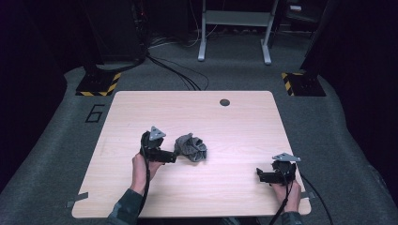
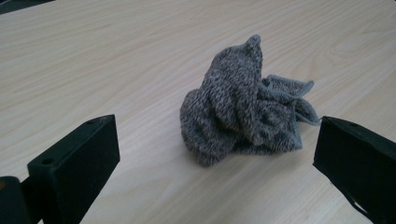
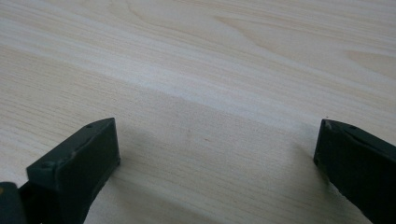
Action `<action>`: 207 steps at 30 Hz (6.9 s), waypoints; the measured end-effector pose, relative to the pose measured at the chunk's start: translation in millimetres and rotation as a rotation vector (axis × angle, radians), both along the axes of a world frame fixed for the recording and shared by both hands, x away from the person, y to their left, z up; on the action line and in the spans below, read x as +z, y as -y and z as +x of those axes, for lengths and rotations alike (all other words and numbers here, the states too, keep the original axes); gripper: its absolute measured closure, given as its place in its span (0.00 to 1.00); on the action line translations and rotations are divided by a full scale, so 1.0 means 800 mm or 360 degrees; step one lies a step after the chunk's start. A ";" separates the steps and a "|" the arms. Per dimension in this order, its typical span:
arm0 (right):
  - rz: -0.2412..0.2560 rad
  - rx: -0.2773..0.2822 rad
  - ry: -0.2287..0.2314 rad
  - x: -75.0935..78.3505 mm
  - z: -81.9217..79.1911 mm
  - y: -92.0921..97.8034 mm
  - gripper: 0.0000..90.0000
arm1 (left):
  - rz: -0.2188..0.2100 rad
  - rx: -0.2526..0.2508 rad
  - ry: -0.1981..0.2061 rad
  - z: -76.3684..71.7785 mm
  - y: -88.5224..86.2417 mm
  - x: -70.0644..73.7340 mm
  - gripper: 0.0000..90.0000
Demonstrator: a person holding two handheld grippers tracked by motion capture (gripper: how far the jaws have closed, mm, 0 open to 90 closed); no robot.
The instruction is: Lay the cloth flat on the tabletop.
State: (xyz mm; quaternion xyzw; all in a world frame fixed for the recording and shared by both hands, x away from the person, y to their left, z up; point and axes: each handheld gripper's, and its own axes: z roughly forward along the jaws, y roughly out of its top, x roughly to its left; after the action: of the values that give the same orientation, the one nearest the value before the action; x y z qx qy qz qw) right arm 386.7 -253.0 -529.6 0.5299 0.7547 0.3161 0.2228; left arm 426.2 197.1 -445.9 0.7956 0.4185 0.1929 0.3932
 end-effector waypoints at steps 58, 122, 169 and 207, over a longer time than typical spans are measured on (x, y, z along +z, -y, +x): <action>0.0182 0.0494 0.0093 0.055 -0.009 -0.132 0.24 | -0.0188 -0.0213 -0.0155 -0.044 0.018 -0.030 0.27; 0.0096 0.0593 0.0037 0.070 0.052 -0.192 0.98 | -0.0147 -0.0054 -0.0286 -0.011 -0.044 -0.063 0.67; 0.0034 0.0690 -0.0196 0.025 0.057 -0.240 0.76 | 0.0150 0.0036 -0.0220 -0.022 -0.020 -0.071 0.34; 0.0031 0.0680 -0.0177 0.023 0.007 -0.211 0.75 | 0.0222 0.0000 -0.0208 -0.066 -0.037 -0.091 0.22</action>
State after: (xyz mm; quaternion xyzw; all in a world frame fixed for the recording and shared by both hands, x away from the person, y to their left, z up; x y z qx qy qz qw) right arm 392.1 -84.3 -510.8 0.3769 0.8578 0.3337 0.1037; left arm 373.6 227.1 -518.5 0.8320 0.4289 0.1693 0.3086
